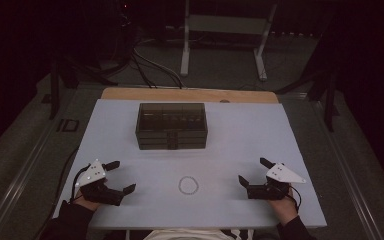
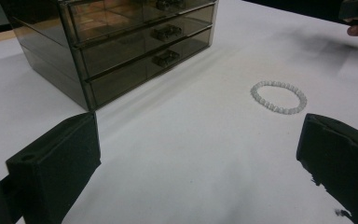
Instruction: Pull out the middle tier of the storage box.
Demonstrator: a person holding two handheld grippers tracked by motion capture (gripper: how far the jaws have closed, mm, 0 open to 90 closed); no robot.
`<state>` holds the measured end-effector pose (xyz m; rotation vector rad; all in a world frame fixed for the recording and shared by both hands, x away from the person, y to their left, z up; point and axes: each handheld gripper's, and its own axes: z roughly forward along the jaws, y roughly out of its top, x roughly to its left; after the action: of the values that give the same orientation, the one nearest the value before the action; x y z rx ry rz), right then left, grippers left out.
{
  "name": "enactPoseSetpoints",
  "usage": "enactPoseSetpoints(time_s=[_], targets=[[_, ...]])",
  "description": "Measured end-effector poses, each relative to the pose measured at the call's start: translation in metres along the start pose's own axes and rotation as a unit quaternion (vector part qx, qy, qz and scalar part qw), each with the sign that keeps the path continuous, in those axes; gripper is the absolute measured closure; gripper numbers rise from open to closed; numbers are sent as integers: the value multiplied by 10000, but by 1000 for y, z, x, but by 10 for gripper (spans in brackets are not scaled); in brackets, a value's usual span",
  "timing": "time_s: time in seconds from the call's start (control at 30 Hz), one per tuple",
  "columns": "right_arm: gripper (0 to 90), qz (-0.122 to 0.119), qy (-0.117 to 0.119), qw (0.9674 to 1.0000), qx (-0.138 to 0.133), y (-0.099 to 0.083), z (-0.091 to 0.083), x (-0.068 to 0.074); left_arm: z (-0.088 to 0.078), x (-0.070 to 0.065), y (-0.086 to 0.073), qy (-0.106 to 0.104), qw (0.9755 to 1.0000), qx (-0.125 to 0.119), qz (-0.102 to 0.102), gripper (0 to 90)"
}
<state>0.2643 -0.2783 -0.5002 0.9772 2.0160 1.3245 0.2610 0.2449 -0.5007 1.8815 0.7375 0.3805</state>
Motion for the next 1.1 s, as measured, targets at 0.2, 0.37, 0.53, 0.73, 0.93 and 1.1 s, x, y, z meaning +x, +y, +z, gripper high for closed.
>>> enactPoseSetpoints(time_s=[0.2, 0.37, 0.53, 0.73, 0.93, 1.1], targets=[[0, -2, 15, 10000, 5, 0, -2, 0, 0, 0, 0, -5, 10000, 6, 13, 10], [0, -21, 42, 10000, 29, 0, -1, 0, 1, -2, 1, -47, 10000, 5, 42, 10], [0, -37, 49, 10000, 2, 1, -2, 1, 2, -3, 0, -88, 9998, 82, 125, 10], [0, -69, 33, 9999, -76, 2, -3, 3, 3, -10, 3, -191, 9997, 24, 157, 10], [0, -93, -18, 9999, -67, 2, -2, 3, 3, -11, 7, -191, 9992, 89, 333, 10], [0, -103, -34, 9999, -62, 2, -2, 3, 5, -10, 14, -150, 9986, 166, 470, 10]])
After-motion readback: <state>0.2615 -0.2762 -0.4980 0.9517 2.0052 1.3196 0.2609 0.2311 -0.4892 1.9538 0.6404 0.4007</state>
